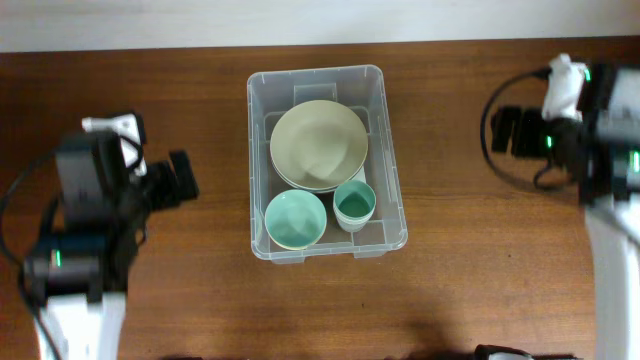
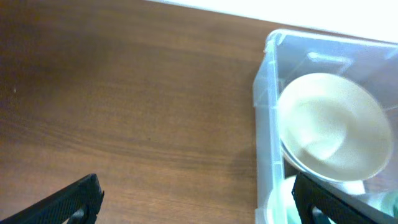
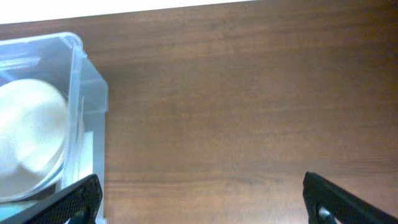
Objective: Pack container
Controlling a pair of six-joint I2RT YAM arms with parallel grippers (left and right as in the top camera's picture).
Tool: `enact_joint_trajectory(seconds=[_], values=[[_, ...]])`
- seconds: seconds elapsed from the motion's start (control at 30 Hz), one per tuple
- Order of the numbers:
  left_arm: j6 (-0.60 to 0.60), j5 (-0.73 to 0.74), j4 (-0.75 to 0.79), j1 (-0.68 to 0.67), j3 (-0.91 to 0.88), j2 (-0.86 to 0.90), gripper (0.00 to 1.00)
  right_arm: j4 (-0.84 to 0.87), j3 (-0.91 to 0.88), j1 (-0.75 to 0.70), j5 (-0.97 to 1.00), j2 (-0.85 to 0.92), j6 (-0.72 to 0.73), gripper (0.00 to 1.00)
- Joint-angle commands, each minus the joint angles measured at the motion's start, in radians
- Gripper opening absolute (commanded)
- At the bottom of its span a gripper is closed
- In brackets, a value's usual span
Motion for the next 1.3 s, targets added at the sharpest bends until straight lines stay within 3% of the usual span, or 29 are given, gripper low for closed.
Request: enact_joint_trajectory(seconds=[0.0, 0.2, 0.4, 1.27], values=[[0.031, -0.018, 0.043, -0.010, -0.123, -0.141, 1.00, 0.052, -0.223, -0.001, 0.029, -0.213, 0.027, 0.99], [0.026, -0.014, 0.078, -0.010, -0.268, -0.332, 1.00, 0.061, -0.487, -0.001, 0.026, -0.605, 0.031, 0.99], [0.001, -0.014, 0.068, -0.010, -0.334, -0.411, 0.99, 0.021, -0.576, -0.001, 0.029, -0.864, 0.030, 0.99], [0.001, -0.015, 0.057, -0.010, -0.335, -0.410, 1.00, -0.085, -0.579, -0.001, 0.029, -0.938, 0.014, 0.99]])
